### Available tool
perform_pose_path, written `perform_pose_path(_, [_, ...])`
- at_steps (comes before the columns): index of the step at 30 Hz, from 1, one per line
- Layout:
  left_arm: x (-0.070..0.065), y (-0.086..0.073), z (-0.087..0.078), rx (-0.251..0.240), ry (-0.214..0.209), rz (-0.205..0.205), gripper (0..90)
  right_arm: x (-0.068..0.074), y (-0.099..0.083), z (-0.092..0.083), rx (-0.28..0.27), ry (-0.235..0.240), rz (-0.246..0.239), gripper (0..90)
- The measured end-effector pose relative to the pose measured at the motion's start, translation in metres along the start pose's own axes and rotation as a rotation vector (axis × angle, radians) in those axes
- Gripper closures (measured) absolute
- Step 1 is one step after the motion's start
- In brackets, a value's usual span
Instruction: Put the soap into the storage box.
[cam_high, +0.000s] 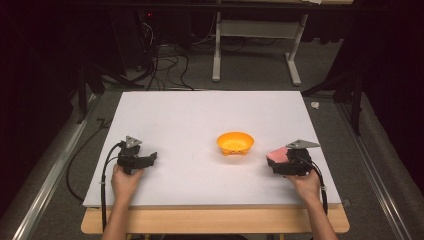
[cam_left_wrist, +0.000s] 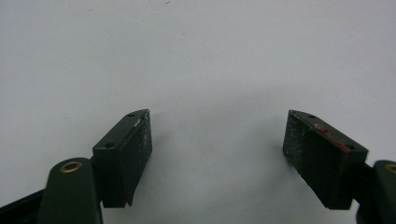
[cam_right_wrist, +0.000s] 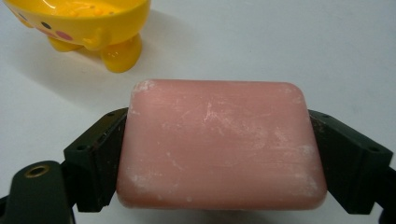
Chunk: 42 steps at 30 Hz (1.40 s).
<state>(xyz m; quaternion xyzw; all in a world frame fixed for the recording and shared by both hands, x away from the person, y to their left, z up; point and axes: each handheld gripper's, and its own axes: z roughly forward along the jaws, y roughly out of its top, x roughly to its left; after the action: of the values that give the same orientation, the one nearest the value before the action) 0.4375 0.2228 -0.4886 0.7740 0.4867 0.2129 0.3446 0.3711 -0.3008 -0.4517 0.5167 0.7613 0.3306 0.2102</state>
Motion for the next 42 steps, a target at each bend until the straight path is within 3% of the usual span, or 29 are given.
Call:
perform_pose_path(18, [0.000,0.000,0.000,-0.001,-0.001,-0.004,24.3,0.017,0.011,-0.011,-0.019,0.022,-0.011,13.7])
perform_pose_path(42, [0.000,0.000,0.000,-0.001,0.004,-0.002,24.4,0.039,0.041,-0.020,-0.048,0.077,-0.027,13.7])
